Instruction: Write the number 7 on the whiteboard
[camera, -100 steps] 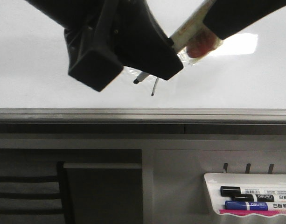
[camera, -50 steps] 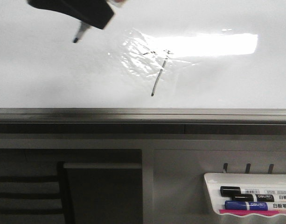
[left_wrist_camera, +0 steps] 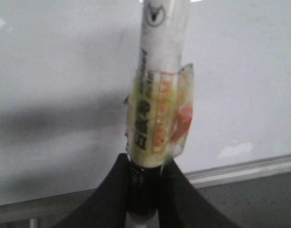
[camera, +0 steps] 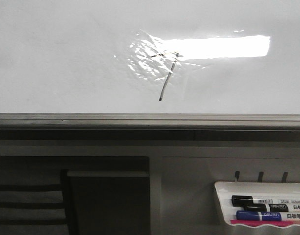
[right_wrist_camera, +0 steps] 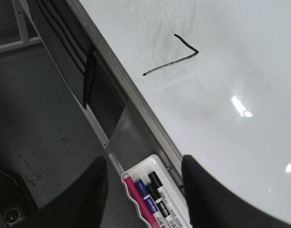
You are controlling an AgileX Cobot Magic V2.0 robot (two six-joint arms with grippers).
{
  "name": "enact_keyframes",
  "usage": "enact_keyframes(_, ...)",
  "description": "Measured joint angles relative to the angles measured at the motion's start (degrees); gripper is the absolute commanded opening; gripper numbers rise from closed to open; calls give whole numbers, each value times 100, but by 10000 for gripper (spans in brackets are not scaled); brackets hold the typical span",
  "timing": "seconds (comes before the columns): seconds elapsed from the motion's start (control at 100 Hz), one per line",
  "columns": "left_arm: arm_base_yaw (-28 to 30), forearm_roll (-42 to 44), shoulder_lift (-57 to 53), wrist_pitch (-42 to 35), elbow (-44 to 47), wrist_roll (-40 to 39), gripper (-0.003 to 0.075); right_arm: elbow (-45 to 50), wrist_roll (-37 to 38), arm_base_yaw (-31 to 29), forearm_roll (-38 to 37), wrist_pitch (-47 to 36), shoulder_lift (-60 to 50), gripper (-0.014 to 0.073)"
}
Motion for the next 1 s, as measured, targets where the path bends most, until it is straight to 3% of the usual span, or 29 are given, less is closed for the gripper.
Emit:
enact_keyframes(0.14,261,-244,329,-245,0,-48,-20,174,3,0,0,-11,0,323)
enact_keyframes(0.87,259,-671,882,-769,0,-59,-17,287,13,0,0,-44,0,323)
enact_keyframes(1.0,259,-716,920,-784,0,-59,59,287,13,0,0,-57,0,323)
